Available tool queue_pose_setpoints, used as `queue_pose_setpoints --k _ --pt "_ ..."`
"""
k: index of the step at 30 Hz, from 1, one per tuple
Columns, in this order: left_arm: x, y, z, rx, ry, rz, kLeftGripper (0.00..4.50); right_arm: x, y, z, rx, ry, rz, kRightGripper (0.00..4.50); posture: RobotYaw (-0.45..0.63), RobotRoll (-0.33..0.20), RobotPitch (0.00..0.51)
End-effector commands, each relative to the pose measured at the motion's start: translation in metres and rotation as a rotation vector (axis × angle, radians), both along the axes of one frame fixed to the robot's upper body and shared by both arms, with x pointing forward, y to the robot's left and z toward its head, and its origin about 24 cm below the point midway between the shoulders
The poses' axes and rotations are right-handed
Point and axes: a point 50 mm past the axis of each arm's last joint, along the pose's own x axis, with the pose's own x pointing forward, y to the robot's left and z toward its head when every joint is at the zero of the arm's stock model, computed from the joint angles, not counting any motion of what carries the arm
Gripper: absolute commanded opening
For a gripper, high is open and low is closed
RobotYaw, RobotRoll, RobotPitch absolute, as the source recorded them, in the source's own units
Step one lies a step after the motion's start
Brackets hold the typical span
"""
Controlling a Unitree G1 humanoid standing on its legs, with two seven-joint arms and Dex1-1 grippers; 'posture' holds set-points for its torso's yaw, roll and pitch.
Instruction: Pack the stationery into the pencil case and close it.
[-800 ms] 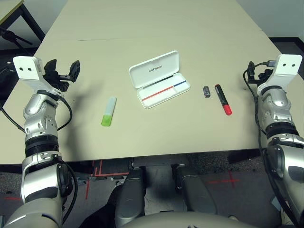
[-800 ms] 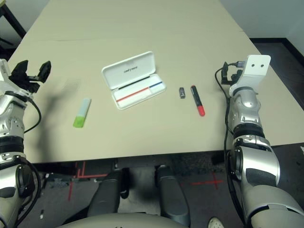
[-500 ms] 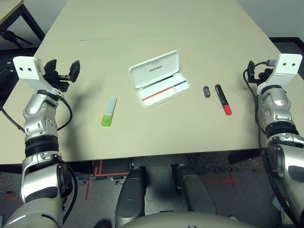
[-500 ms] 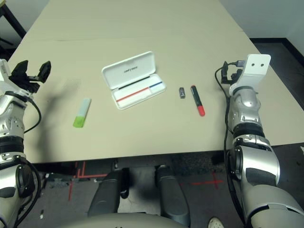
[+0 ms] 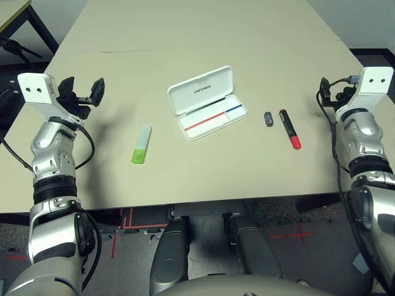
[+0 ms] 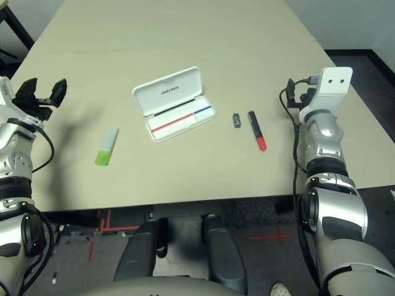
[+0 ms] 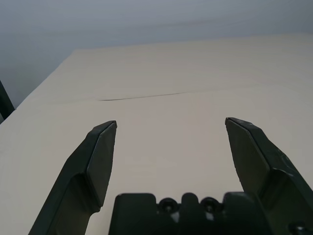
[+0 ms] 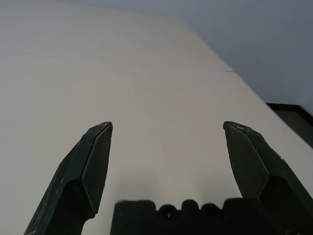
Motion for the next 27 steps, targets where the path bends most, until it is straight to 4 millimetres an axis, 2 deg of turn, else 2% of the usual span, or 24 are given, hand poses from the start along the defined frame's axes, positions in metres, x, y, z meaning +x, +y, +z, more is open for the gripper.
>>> queue_pose_setpoints --k 1,6,10,19,27 --pt "0.001 -0.002 -0.002 0.0 0.011 -0.017 4.47 -0.007 0.004 0.008 -0.079 0.088 0.188 4.5 -0.06 0.0 0.185" --pt "0.003 -0.007 -0.005 0.007 0.02 -0.041 4.47 -0.024 0.011 0.014 -0.234 0.248 0.448 4.5 -0.07 0.0 0.179" --pt "0.004 -0.009 -0.005 0.015 0.025 -0.057 4.47 -0.036 0.015 0.018 -0.331 0.347 0.582 4.5 -0.07 0.0 0.174" --pt "0.004 -0.017 -0.007 0.069 0.07 -0.127 4.47 -0.039 0.021 0.022 -0.376 0.422 0.659 4.5 -0.06 0.0 0.181" --pt "-0.029 -0.063 0.008 0.189 0.108 -0.52 4.47 -0.038 0.022 0.013 -0.371 0.441 0.658 4.5 -0.03 0.0 0.187"
